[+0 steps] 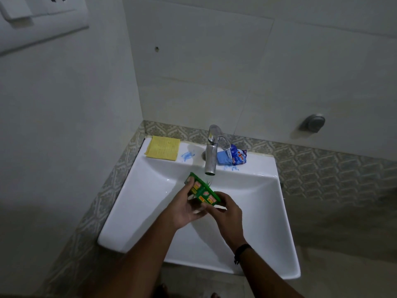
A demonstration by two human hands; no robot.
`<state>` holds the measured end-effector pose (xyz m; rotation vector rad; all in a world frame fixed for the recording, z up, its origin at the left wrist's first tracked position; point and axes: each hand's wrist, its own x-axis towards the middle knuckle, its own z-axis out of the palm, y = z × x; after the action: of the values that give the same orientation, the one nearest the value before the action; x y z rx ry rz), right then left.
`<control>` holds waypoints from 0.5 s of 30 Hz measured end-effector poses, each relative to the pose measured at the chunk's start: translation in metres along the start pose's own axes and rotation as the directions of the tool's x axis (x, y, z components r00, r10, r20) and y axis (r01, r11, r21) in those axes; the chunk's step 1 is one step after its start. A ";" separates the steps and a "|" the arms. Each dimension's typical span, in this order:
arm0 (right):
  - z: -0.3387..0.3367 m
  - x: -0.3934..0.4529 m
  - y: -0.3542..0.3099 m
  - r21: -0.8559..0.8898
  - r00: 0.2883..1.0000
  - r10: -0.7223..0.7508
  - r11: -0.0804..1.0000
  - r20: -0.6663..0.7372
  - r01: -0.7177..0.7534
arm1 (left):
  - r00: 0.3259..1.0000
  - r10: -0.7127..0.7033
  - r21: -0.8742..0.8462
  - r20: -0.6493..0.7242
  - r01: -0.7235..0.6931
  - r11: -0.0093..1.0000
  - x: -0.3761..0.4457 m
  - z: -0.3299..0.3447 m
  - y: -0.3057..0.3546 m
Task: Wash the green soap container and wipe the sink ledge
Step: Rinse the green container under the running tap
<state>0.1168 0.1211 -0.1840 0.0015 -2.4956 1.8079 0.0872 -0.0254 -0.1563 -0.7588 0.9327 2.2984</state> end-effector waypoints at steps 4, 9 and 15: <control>-0.003 -0.001 0.004 -0.043 1.000 0.008 0.999 -0.022 -0.009 | 1.000 0.008 -0.045 -0.009 -0.008 0.999 -0.002 0.001 -0.002; 0.003 0.004 -0.003 -0.002 0.992 0.038 0.999 -0.124 -0.038 | 0.988 -0.136 -0.286 0.074 0.151 0.946 0.009 -0.004 -0.012; 0.009 0.016 -0.014 -0.133 0.983 0.105 0.983 -0.149 -0.125 | 0.972 -0.205 -0.410 0.114 0.234 0.882 0.008 0.003 -0.016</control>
<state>0.1005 0.1091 -0.1729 -0.2730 -2.5643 1.6007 0.0910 -0.0109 -0.1669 -0.9027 0.2927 2.3259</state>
